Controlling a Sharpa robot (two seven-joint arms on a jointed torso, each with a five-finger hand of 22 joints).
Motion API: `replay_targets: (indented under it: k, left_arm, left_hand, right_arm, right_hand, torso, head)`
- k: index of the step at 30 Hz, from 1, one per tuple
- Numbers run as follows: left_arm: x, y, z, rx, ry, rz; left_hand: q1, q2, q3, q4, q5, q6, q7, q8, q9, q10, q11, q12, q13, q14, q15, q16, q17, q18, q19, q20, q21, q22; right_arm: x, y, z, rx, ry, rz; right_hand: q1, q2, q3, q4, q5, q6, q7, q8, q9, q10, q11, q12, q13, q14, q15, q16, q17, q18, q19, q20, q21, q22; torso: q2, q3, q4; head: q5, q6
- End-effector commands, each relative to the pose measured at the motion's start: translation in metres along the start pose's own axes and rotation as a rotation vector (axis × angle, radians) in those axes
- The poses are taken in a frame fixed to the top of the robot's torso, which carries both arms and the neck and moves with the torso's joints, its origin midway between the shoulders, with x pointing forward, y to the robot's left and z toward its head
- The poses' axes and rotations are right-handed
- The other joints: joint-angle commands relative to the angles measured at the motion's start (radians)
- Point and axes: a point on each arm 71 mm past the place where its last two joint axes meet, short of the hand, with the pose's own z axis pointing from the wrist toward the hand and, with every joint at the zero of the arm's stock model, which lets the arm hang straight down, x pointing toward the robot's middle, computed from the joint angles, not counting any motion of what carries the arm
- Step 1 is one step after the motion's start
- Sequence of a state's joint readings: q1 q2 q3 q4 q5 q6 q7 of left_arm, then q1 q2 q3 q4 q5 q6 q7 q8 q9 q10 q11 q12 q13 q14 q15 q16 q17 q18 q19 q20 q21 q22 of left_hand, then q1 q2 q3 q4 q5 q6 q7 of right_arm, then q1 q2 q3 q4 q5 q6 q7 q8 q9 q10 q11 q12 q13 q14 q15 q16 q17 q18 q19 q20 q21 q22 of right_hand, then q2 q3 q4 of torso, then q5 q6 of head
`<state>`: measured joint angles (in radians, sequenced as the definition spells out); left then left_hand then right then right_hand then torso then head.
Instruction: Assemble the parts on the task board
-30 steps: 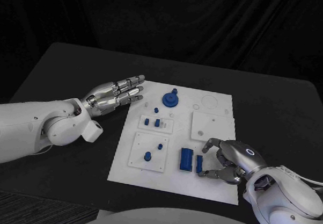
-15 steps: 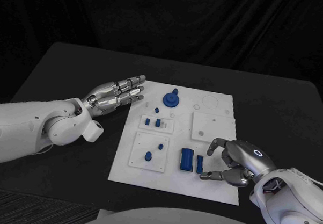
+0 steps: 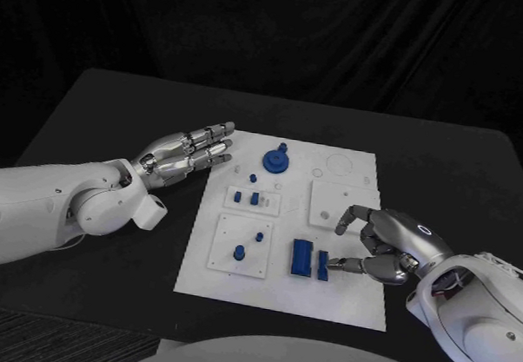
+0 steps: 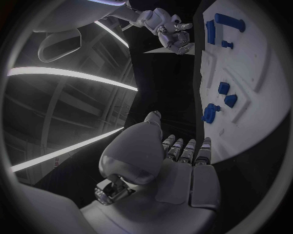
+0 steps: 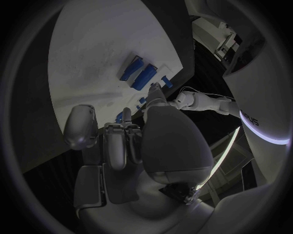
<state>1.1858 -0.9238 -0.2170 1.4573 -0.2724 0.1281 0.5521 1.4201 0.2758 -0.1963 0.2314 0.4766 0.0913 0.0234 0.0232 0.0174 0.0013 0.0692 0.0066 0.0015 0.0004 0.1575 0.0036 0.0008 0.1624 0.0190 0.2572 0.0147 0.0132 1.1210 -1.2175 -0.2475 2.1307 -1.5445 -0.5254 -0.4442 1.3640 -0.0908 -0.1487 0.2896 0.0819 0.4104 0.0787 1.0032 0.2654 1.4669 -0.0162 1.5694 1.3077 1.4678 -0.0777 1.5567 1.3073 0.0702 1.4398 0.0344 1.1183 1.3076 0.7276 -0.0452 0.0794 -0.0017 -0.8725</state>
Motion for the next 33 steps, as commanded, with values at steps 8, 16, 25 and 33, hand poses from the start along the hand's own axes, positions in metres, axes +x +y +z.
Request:
replay_targets:
  k: [8, 16, 25, 33]
  left_arm:
    - [0.001, -0.001, 0.0, 0.014, 0.002, -0.003]
    - [0.001, -0.001, 0.0, 0.015, 0.004, -0.004]
    - [0.001, -0.001, 0.0, 0.014, 0.005, -0.004]
    - [0.001, -0.001, 0.0, 0.012, 0.006, -0.005]
  left_hand:
    - [0.01, 0.002, 0.001, -0.007, 0.008, 0.004, 0.001, 0.003, 0.002, -0.001, 0.0, -0.007, -0.001, 0.0, 0.003, -0.004, -0.001, 0.013, 0.001, 0.006, 0.004, 0.002]
    - [0.013, 0.002, 0.002, -0.01, 0.01, 0.004, 0.001, 0.003, 0.002, -0.001, 0.0, -0.007, -0.001, 0.0, 0.003, -0.004, -0.001, 0.013, 0.002, 0.006, 0.004, 0.002]
    - [0.014, 0.002, 0.003, -0.011, 0.011, 0.003, 0.001, 0.003, 0.001, -0.001, 0.001, -0.007, -0.001, 0.0, 0.003, -0.004, -0.001, 0.013, 0.001, 0.006, 0.004, 0.002]
    - [0.014, 0.002, 0.003, -0.011, 0.011, 0.003, 0.001, 0.003, 0.001, -0.001, 0.001, -0.007, -0.001, 0.0, 0.003, -0.004, -0.001, 0.013, 0.001, 0.006, 0.004, 0.002]
  right_arm:
    - [0.015, -0.008, 0.007, 0.054, 0.159, -0.001]
    - [0.021, -0.009, 0.008, 0.065, 0.18, -0.01]
    - [0.029, -0.007, 0.008, 0.063, 0.191, 0.0]
    - [0.029, -0.008, 0.01, 0.07, 0.168, 0.005]
  right_hand:
    - [0.042, 0.014, -0.012, 0.002, -0.011, -0.026, 0.005, 0.014, 0.014, 0.104, 0.009, 0.001, 0.263, 0.085, 0.01, -0.012, 0.194, 0.023, -0.021, 0.008, -0.047, 0.139]
    - [-0.014, -0.03, -0.023, 0.006, -0.032, -0.026, 0.004, 0.017, 0.019, 0.104, 0.008, 0.001, 0.263, 0.09, 0.008, -0.005, 0.211, 0.021, -0.013, 0.007, -0.033, 0.143]
    - [-0.052, -0.061, -0.034, 0.007, -0.032, -0.023, 0.003, 0.019, 0.022, 0.104, 0.007, 0.001, 0.263, 0.091, 0.007, -0.003, 0.217, 0.019, -0.01, 0.005, -0.027, 0.144]
    - [-0.055, -0.043, -0.023, 0.006, -0.032, -0.015, 0.004, 0.022, 0.024, 0.104, 0.007, 0.001, 0.263, 0.092, 0.006, -0.003, 0.218, 0.02, -0.01, 0.004, -0.029, 0.144]
  torso:
    - [0.001, 0.0001, -0.0003]
    - [0.0, 0.0, -0.0007]
    - [0.0, 0.0004, -0.0004]
    - [0.0, -0.0002, 0.0001]
  head:
    - [0.003, 0.0]
    - [0.004, 0.0]
    - [0.004, 0.0]
    - [0.006, 0.0]
